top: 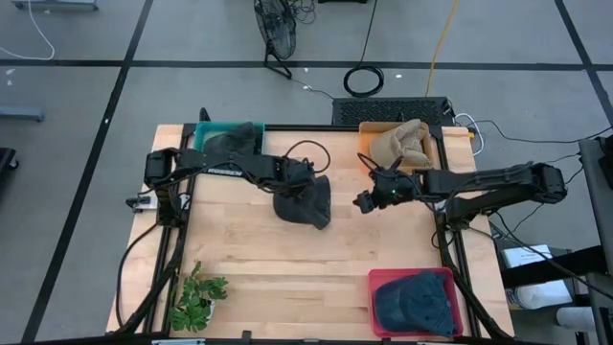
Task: Pick & Place hat
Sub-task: Put the black cap into the green bin
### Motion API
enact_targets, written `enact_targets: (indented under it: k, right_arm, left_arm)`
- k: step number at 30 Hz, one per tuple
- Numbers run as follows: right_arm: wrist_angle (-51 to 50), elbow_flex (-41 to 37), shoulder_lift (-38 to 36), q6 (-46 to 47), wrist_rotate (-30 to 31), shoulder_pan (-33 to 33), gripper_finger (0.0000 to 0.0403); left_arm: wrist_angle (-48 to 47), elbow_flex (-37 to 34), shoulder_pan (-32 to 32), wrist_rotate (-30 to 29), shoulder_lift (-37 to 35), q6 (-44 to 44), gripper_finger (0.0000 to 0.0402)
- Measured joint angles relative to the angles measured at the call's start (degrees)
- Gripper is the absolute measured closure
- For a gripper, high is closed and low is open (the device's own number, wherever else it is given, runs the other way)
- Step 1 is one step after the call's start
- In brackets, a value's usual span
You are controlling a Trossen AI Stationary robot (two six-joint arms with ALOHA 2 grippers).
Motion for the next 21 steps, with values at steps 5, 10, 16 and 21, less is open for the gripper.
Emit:
enact_targets:
  k: [5,10,16,21]
  right_arm:
    - [3.54,-2.7,-0.02,3.25,-3.93,1.21,0.0275]
    - [3.64,-3.18,-0.02,3.7,-3.93,2.27,0.0275]
    - [4.85,-3.18,-0.02,3.58,-3.82,2.43,0.0275]
    - [6.46,-3.18,-0.91,2.33,-3.17,2.43,0.0275]
  left_arm:
    - [0.92,0.0,0.11,-3.83,0.02,-0.74,0.0157]
    - [3.67,0.0,0.46,-4.18,0.02,-0.71,0.0176]
    - [4.07,0.0,0.44,-4.79,0.02,-1.13,0.0209]
    - [5.23,-1.34,-0.06,-4.79,0.0,-1.82,0.024]
